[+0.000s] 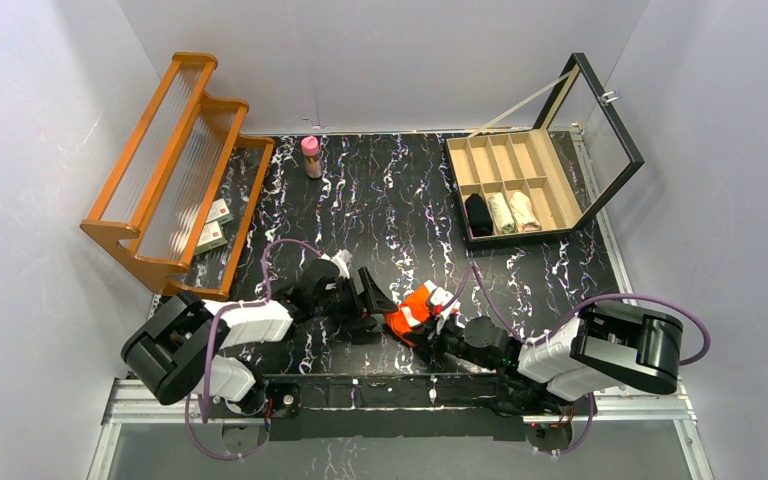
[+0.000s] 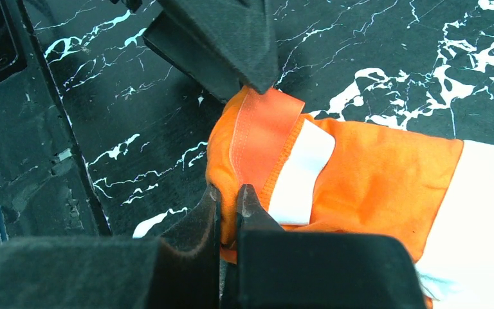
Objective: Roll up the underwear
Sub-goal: Roll the underwear to the center of the board.
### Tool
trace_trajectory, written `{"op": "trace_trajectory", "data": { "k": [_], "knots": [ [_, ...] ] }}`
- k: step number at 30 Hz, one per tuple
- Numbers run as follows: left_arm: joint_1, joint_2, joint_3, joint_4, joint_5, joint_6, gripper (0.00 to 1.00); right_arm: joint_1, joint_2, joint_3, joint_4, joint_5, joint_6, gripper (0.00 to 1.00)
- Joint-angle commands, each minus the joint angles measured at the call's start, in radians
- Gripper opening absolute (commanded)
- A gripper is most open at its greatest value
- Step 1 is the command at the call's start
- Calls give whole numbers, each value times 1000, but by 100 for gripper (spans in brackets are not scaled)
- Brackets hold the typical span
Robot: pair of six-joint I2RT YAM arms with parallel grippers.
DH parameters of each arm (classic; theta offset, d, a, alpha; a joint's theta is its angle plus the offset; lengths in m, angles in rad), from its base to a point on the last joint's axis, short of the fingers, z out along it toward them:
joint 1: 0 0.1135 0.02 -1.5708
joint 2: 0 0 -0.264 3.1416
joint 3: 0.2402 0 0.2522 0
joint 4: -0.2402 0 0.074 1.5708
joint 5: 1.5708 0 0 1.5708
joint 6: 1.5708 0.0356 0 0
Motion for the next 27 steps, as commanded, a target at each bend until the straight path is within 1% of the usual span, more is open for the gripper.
{"op": "trace_trajectory", "data": {
  "k": [1,3,8,11,12,13,15,16,19,21,23,25,27],
  "knots": [
    [-11,57,-8,87,-24,-89,77,-3,29,9,-11,-29,-6,1],
    [-16,92,-1,85,-21,-97,73,-3,33,12,-11,-37,-10,1],
    [-54,175,20,82,-16,-71,56,-3,32,9,-13,-41,-30,1],
    [-67,217,42,76,-17,-38,38,-3,34,7,-13,-63,-64,1],
    [-69,225,50,66,-23,-26,30,-3,34,6,-15,-76,-91,1],
    [-68,221,55,52,-36,-14,26,-3,33,7,-18,-93,-115,1],
    [-69,189,68,2,-76,18,15,-3,34,9,-25,-133,-184,1],
    [-69,163,76,-30,-101,35,12,-3,37,18,-34,-156,-228,1],
    [-69,55,107,-174,-204,101,4,-3,55,83,-133,-249,-401,1],
    [-68,-32,122,-288,-297,134,0,-3,84,143,-193,-274,-512,1],
    [-68,-123,116,-378,-391,142,0,-3,121,209,-235,-281,-616,12],
    [-67,-214,97,-469,-471,118,0,-3,174,269,-250,-277,-701,29],
    [-66,-310,75,-568,-546,77,0,-3,207,325,-258,-292,-778,58]
  ]
}}
